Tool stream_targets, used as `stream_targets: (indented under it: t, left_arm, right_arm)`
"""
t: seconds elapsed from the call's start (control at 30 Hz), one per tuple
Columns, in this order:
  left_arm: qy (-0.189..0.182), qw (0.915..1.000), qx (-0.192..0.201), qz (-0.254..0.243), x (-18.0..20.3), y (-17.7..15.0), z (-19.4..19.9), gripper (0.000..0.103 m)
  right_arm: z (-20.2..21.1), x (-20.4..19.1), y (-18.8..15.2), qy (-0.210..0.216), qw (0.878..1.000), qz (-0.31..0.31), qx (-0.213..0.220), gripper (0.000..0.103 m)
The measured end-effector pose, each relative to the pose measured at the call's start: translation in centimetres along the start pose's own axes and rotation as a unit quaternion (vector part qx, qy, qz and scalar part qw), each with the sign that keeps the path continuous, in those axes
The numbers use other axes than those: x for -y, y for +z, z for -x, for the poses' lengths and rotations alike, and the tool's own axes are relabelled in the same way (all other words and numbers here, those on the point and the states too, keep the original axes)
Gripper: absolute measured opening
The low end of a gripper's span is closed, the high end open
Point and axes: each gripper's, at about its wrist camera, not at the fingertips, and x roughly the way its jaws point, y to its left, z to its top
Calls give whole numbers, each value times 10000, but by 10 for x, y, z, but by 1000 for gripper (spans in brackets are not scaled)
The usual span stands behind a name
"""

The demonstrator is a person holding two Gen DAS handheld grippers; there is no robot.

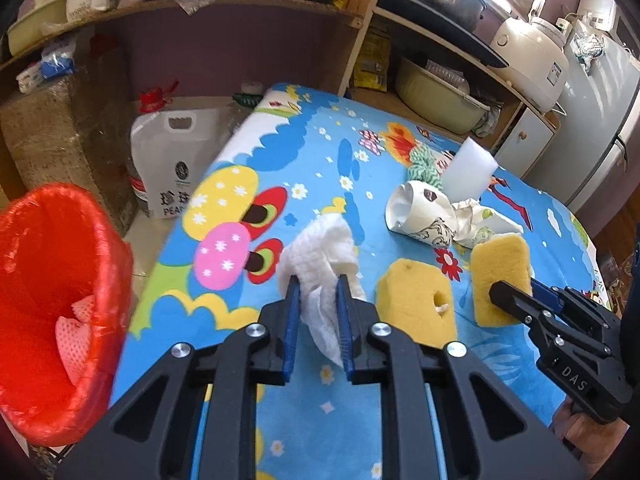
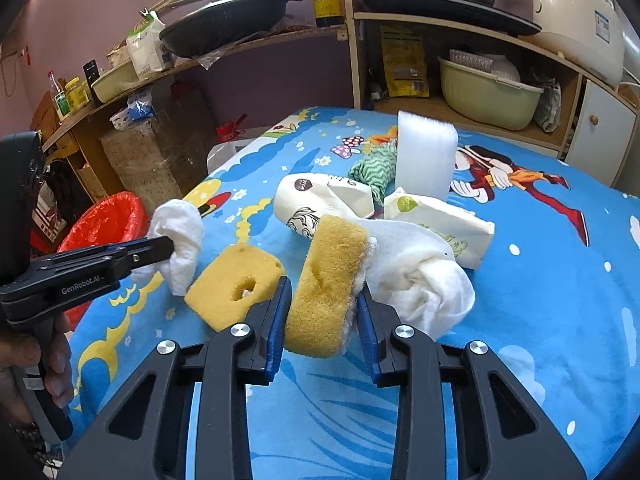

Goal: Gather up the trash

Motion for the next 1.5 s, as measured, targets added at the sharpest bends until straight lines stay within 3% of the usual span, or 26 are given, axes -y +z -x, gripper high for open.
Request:
stream_targets:
  t: [0.67, 1.13, 1.5]
  left_arm:
    - [454, 9971, 586, 178, -36, -5, 72, 17]
    - [767, 9906, 886, 706, -106, -13, 119, 17]
    - [811, 9879, 933, 935, -139, -23, 131, 17]
  right_arm:
    - [22, -36, 12, -162, 9993, 195, 264, 31]
    - [18, -89, 29, 61, 9980, 544, 322, 31]
    - [15, -121, 33, 124, 9964, 782, 297, 31]
